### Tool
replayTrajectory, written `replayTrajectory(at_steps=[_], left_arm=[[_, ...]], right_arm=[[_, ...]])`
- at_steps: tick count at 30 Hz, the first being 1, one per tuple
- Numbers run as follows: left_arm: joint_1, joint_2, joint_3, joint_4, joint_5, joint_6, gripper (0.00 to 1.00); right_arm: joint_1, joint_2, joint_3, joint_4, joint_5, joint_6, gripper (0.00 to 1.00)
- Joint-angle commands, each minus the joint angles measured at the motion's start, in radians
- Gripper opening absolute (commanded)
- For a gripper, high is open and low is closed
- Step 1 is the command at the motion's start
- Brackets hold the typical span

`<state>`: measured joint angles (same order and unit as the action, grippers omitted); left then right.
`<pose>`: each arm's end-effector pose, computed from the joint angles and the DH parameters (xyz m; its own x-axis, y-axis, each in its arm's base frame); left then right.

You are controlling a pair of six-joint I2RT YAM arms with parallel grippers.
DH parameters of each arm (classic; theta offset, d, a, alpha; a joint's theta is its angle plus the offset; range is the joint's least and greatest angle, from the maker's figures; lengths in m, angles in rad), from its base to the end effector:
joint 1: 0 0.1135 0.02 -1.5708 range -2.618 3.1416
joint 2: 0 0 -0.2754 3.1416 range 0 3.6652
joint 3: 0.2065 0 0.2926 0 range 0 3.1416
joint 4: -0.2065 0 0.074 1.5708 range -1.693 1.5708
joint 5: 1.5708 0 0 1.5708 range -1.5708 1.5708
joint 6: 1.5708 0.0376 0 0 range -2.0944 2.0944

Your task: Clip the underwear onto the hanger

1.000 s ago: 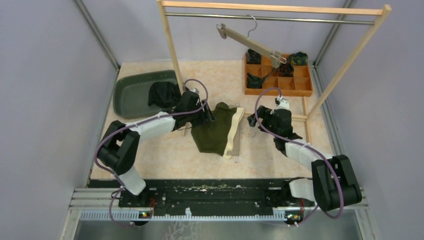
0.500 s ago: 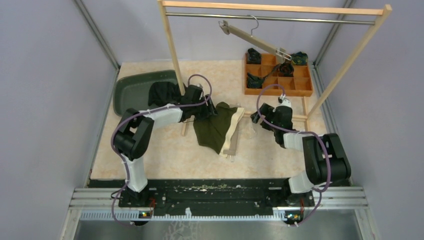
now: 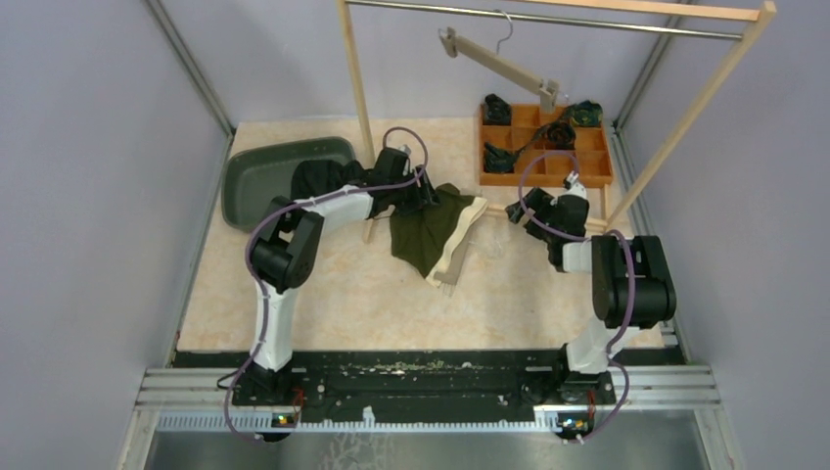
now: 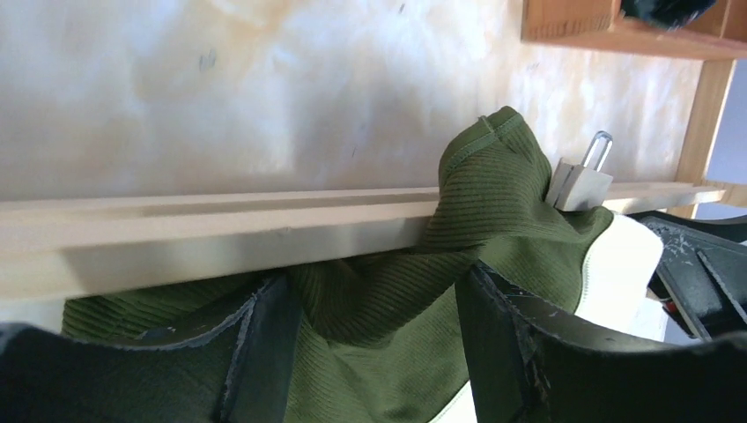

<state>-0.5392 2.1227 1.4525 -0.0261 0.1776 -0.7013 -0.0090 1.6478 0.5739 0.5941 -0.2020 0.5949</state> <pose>0.4353 -0.2682 0.1459 -0.8216 -0.2484 -0.5130 0.1199 0.8046 -0.5816 0.3288 0.0046 0.1138 -0.4771 0.5534 -0.6828 0.1186 0.8103 0.5738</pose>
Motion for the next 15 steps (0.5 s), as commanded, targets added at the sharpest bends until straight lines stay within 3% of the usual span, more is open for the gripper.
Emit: replayTrajectory(at_steps=[1,11,15], left_arm=[[0.014,0.075,0.128,0.025,0.024,0.019,0.68],[0.031,0.225,0.325,0.040,0.057,0.003,0.68],[0.037,0.224,0.334,0.030,0.056,0.001,0.68]], right_arm=[[-0.046,0.076,0.107,0.097,-0.039,-0.003,0.89],[-0.081,0.205,0.278,0.089,-0.070,0.024,0.89],[-0.085,0.223,0.304,0.092,-0.089,0.025,0.89]])
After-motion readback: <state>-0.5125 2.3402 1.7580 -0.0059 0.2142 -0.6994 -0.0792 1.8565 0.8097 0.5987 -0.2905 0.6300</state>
